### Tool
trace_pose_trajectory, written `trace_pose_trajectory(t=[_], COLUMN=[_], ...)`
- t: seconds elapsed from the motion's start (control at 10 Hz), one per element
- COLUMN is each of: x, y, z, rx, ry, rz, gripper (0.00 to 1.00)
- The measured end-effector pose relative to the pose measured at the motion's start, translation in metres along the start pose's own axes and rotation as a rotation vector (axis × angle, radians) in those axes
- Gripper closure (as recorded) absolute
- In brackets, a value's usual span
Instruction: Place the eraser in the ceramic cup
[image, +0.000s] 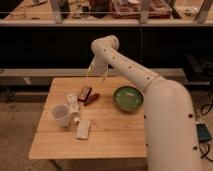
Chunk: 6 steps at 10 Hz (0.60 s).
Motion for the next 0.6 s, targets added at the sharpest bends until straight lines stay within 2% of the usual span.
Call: trace_pose_trajectory(t=[0.3, 0.6], x=[0.015, 0.009], y=[-0.023, -0.045], z=[0.029, 0.060], rx=[-0.051, -0.097], ry=[-0.012, -0.029], rz=[-0.034, -0.086], gripper=[0.35, 0.35])
